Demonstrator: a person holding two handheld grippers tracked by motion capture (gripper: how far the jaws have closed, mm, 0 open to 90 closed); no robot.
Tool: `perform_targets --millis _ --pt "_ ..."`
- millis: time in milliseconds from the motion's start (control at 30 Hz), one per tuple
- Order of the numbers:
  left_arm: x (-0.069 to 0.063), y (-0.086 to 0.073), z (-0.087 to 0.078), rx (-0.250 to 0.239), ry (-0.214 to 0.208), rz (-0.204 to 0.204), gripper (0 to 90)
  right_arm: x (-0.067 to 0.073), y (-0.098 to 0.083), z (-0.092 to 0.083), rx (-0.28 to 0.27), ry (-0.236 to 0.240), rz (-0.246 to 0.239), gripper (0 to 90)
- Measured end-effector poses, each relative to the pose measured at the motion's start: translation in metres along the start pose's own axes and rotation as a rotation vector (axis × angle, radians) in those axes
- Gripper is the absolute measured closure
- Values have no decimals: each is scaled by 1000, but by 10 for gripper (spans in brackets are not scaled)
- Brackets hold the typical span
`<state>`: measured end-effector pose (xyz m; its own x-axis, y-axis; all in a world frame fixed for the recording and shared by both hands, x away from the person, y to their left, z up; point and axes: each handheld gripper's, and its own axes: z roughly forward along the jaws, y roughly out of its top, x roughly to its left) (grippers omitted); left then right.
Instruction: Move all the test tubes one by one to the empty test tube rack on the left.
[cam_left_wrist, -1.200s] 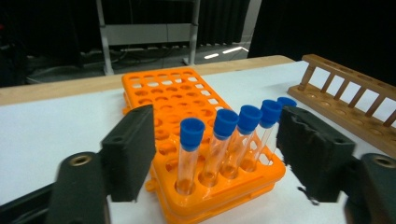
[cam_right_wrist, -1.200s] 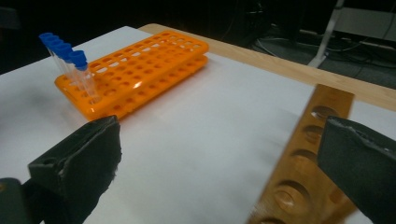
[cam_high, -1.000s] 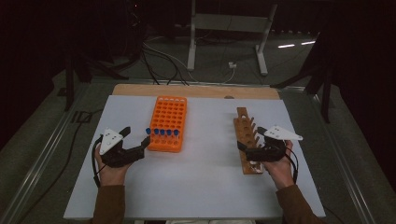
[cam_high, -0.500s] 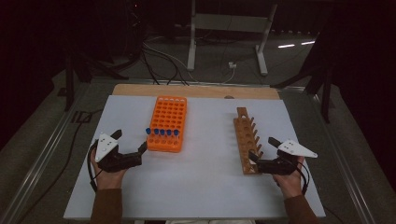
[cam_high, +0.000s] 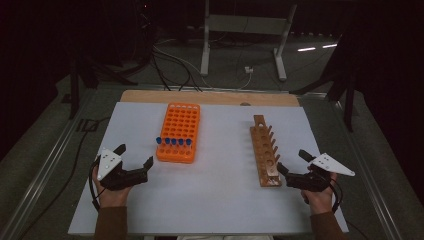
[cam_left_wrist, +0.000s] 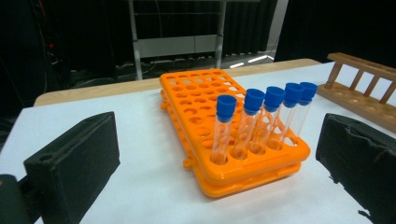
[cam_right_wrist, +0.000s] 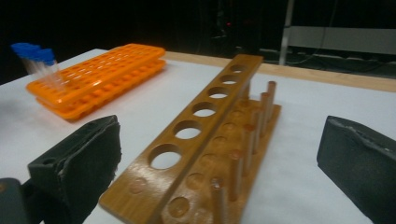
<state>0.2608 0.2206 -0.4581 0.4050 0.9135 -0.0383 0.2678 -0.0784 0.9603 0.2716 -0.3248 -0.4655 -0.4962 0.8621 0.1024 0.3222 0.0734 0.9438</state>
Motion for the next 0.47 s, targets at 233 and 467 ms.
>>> perform_targets --millis 233,467 --pt "0 -1 -1 -7 9 -12 7 -4 -2 -3 0 -20 7 1" --pt "2 -2 -1 -6 14 -24 7 -3 -3 -2 5 -21 8 1"
